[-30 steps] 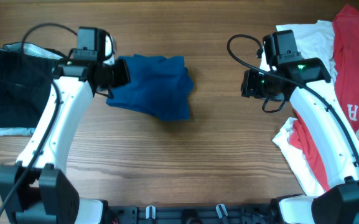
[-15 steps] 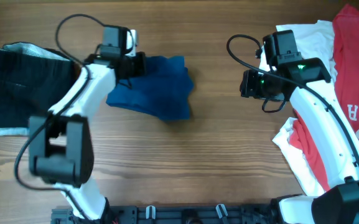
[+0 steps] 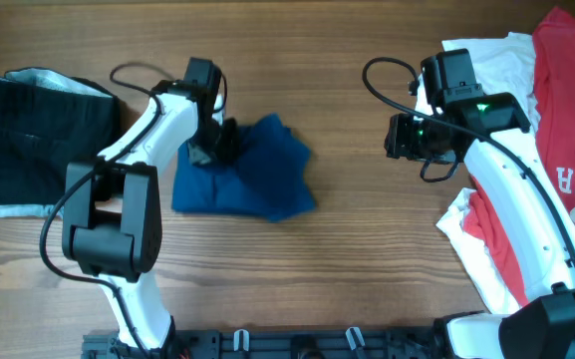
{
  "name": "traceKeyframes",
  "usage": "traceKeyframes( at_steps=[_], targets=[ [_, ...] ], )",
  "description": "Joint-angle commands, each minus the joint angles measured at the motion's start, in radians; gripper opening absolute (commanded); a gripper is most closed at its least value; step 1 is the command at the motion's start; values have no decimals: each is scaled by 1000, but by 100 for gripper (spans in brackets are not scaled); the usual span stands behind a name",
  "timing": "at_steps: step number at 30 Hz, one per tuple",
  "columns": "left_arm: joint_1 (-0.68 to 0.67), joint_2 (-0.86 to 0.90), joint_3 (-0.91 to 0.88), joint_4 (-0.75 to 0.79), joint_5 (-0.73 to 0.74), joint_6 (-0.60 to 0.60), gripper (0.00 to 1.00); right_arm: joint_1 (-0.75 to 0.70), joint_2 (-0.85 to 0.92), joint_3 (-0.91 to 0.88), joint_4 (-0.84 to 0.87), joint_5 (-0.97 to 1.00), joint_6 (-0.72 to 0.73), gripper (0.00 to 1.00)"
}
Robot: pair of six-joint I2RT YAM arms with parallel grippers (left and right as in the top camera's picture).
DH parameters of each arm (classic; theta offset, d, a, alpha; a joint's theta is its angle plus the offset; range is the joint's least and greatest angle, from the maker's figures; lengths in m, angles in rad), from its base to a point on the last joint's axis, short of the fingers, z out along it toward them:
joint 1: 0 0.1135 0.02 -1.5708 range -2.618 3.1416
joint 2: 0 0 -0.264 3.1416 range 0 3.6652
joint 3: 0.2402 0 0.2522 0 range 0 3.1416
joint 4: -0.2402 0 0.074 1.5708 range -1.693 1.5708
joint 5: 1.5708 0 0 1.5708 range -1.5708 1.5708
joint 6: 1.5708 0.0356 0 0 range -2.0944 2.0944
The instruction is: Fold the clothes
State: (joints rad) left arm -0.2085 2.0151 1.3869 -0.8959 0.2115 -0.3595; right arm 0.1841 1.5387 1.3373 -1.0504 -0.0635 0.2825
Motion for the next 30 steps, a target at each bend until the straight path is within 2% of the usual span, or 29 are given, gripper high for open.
traceKeyframes(
  at_steps=[1,5,7,9,10,12,15,18,20,22,25,27,30],
  targets=[
    [-6,2,-72,-126,61,-146,4,-2,-3,7,3,-6,-21,58],
    [-5,-170,-70,-132,48,-147,4,-2,-3,7,3,2,-22,58],
    [-2,-284,-67,-92,-4,-146,11,-2,-3,7,3,1,-22,58],
    [-2,-375,-67,-27,-80,-133,48,-2,-3,7,2,1,-21,58],
    [-2,-415,-67,26,-106,-74,58,-2,-3,7,2,1,-21,58],
    [-2,-451,-67,119,-109,56,65,-2,-3,7,2,1,-21,58],
    [-1,-430,-67,153,-104,194,64,-2,-3,7,1,1,-20,58],
    [3,-378,-67,116,-111,298,64,-2,-3,7,-6,-10,-21,58],
    [15,-341,-67,87,-133,296,62,-2,-3,7,-14,-126,-99,59],
    [33,-311,-67,58,-135,293,59,-2,0,6,-40,-336,-228,57],
    [72,-272,-67,36,-135,239,58,26,8,-8,-82,-439,-253,47],
    [100,-240,-67,32,-125,206,56,73,11,-32,-77,-443,-237,31],
    [115,-185,-67,11,-78,195,55,177,13,-92,-9,-443,-169,27]
  ],
)
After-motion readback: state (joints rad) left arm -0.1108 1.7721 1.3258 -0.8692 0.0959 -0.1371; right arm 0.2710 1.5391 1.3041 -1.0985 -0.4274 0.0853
